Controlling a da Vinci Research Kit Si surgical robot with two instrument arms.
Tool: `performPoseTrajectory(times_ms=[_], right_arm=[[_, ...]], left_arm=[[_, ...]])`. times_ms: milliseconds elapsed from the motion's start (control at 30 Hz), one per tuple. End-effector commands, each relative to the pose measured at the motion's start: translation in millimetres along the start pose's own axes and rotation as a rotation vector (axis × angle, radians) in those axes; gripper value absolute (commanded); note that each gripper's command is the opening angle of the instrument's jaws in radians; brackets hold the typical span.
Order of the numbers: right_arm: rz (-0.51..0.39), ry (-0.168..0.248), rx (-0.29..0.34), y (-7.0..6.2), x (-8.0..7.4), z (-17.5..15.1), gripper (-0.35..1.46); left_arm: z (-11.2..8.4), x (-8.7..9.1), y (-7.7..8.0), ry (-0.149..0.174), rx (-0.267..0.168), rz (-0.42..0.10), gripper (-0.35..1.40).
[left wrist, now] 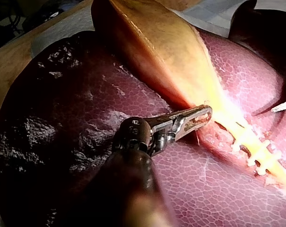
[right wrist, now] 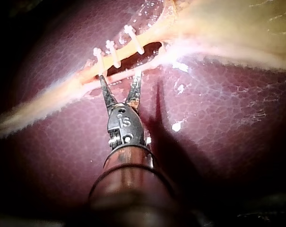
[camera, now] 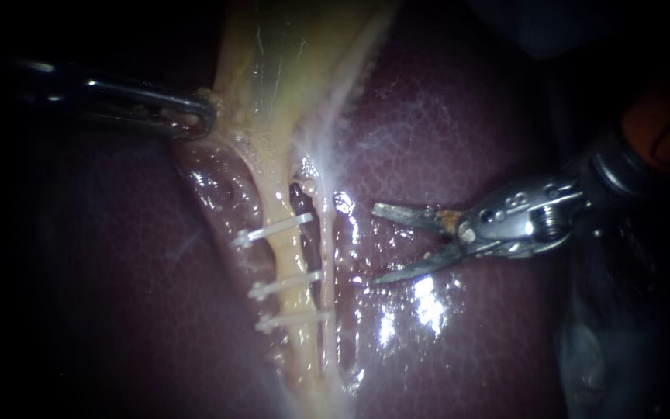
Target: Go to the cutting position left tube
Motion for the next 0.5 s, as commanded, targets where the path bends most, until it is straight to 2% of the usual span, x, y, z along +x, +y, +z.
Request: performPoseTrajectory(times_ms=[33, 300, 400, 500], right_arm=[[0.018, 0.001, 0.013, 0.1, -0.2, 0.5, 1.35], [0.171, 0.000, 0.114, 0.4, -2.5, 4.4, 1.34], [0.211, -0.010, 0.151, 0.8, -3.3, 5.3, 1.34], [0.246, -0.001, 0.183, 1.4, -4.0, 6.2, 1.34]], left_arm=[[0.0, 0.0, 0.0, 0.000, -0.002, 0.001, -0.35], [0.1, 0.1, 0.0, 0.000, -0.003, 0.001, -0.35], [0.2, 0.2, 0.0, 0.000, -0.003, 0.002, -0.35], [0.3, 0.3, -0.1, -0.001, -0.007, 0.002, -0.35]])
